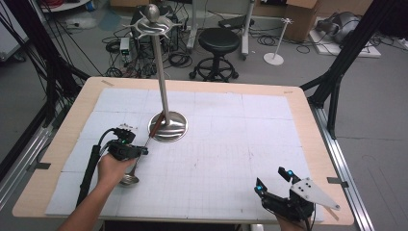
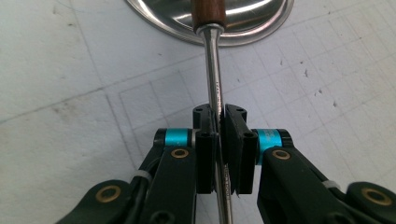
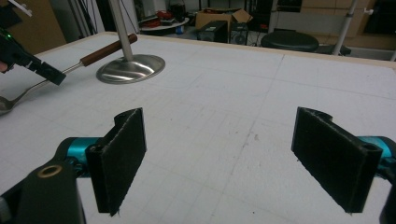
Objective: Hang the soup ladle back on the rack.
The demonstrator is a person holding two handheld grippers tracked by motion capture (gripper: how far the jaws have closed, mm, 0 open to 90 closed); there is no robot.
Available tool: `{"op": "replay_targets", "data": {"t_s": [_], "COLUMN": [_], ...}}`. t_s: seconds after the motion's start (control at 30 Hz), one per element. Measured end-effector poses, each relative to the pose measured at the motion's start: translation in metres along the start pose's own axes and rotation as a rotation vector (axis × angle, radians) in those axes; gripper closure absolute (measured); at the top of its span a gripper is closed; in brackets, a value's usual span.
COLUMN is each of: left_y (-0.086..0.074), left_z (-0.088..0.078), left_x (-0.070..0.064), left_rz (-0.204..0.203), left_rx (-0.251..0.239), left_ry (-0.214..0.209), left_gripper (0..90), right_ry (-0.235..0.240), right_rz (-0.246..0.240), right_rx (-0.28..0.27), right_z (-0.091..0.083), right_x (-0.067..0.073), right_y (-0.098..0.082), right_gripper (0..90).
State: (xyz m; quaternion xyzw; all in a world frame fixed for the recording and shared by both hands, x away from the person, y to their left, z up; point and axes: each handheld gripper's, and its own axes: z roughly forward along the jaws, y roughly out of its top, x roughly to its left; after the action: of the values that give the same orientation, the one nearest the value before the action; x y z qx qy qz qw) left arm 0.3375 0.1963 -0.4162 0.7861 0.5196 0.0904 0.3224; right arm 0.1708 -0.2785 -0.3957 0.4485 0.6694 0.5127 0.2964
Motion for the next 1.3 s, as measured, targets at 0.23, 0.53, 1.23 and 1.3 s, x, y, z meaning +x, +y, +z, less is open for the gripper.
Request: {"op": "replay_targets", "data": {"t_s": [0.23, 0.53, 1.23, 1.3], "left_y": [-0.002, -0.007, -0.045, -0.047], "left_z": [-0.006, -0.014, -0.06, -0.064], "left_x": [0.006, 0.021, 0.047, 0.046], "left_rz": [0.001, -0.058, -0.067, -0.051], "left_rx": [-0.031, -0.071, -0.316, -0.344], "left_ry": [-0.014, -0.019, -0.079, -0.086], "left_gripper": [83.9, 84.1, 84.1, 84.1], "right_ry": [0.001, -0.001, 0.017, 0.019], "right_rz": [0.0, -0.003, -0.007, -0.013], "right_rx": [0.0, 0.001, 0.011, 0.01], "right_z": [0.001, 0.0, 0.004, 0.005], "right_x": [0.001, 0.0, 0.004, 0.005], "right_y": [0.0, 0.0, 0.0, 0.0], "right_gripper": [16.5, 16.5, 16.5, 16.5]}}
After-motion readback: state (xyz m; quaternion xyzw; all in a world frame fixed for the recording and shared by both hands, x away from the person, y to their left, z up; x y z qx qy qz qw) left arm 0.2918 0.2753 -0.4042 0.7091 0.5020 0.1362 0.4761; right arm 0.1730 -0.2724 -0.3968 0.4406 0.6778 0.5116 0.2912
